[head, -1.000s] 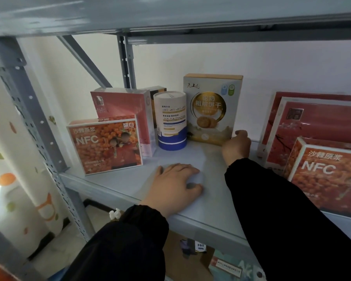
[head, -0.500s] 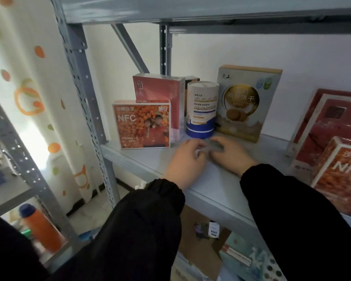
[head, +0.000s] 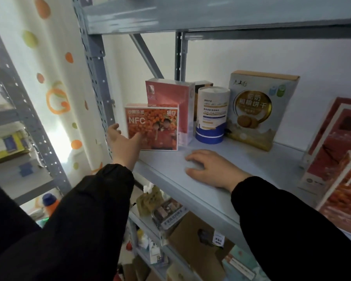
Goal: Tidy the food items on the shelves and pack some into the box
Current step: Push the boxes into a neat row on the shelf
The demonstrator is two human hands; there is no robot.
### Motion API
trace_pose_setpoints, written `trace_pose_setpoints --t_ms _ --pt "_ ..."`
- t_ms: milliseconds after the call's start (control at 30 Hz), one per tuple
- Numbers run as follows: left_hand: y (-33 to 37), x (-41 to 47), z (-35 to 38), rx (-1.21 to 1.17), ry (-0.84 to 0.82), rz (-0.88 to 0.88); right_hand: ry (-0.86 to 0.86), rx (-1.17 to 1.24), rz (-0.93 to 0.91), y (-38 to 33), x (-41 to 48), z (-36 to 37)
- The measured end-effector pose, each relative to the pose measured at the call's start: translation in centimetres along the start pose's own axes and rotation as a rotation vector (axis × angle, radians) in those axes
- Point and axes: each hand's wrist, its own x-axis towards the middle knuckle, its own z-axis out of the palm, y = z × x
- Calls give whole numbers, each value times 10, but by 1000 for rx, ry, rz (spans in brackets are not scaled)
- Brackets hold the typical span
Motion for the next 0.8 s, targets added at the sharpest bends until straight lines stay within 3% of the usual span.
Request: trace_pose_setpoints --t_ms 133,267,367,700,800 --pt "-5 21 -3 48 -254 -67 9 42 -5 4 1 -1" --pt "-10 28 -6 160 -293 9 3 63 6 8 2 -1" --pt "-9 19 -12 86 -309 -24 6 130 39 7 -1 -2" --pt "-7 -40 -9 -293 -541 -54 213 885 132 2 -14 -10" --pt "4 -59 7 -324 -576 -41 312 994 130 4 -22 -12"
